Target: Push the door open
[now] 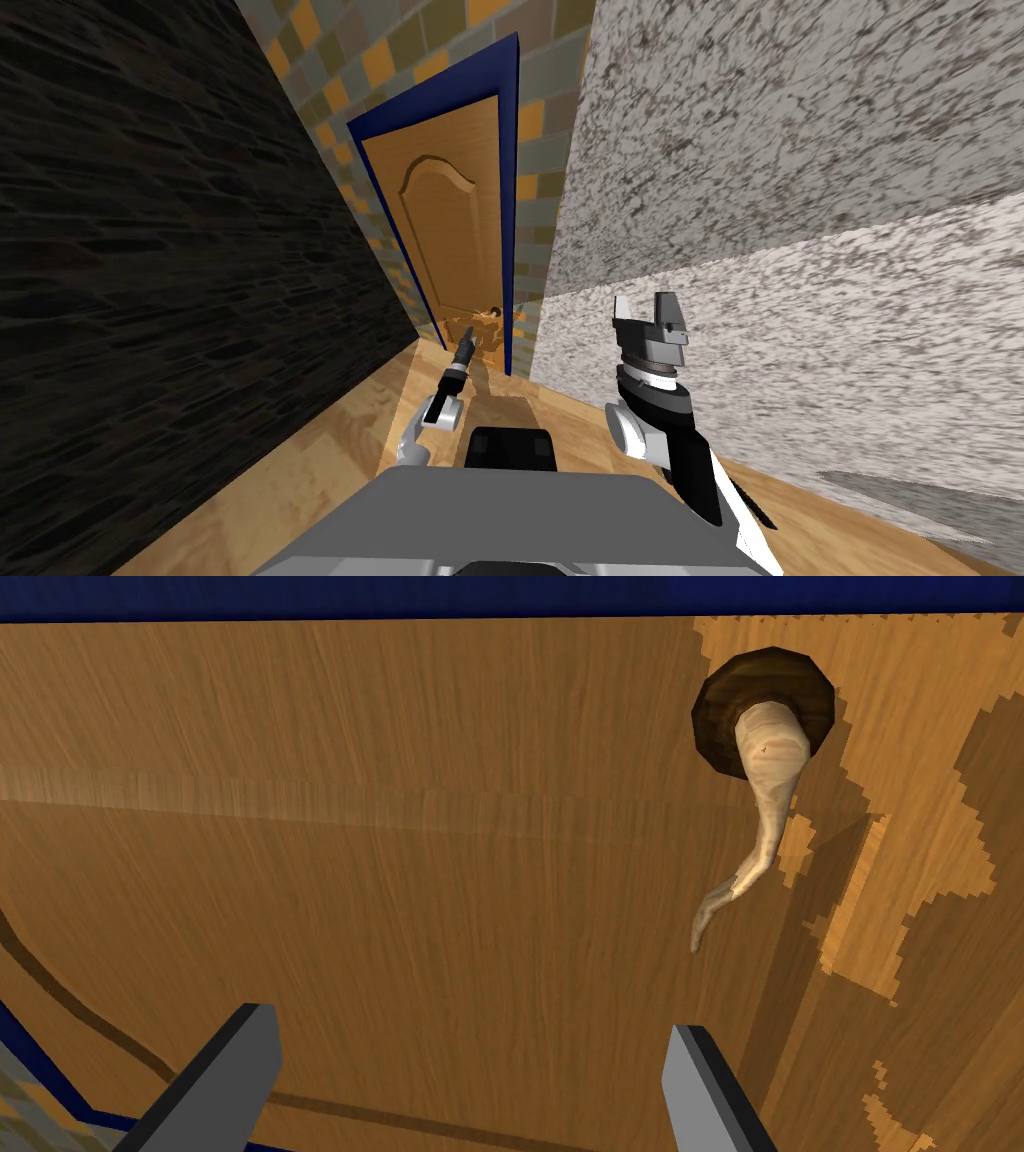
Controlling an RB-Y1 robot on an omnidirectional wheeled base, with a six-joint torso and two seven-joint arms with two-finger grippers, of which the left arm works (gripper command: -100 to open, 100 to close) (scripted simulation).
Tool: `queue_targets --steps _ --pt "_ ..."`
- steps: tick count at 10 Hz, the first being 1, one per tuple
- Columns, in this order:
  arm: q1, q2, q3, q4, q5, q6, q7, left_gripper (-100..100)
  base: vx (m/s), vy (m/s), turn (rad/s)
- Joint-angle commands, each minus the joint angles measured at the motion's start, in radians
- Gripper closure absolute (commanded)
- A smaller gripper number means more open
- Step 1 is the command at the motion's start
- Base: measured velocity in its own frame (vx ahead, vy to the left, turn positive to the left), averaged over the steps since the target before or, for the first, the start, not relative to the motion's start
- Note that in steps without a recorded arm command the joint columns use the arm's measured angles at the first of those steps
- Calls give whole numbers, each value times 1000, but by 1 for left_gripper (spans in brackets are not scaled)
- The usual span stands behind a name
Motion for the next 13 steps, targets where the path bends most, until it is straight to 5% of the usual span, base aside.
queue_targets --steps 1,13 --pt "-21 -2 -9 50 -4 -6 -4 -100 56 88 -82" --pt "-125 -12 -64 344 -24 -45 -23 -100 59 91 -62"
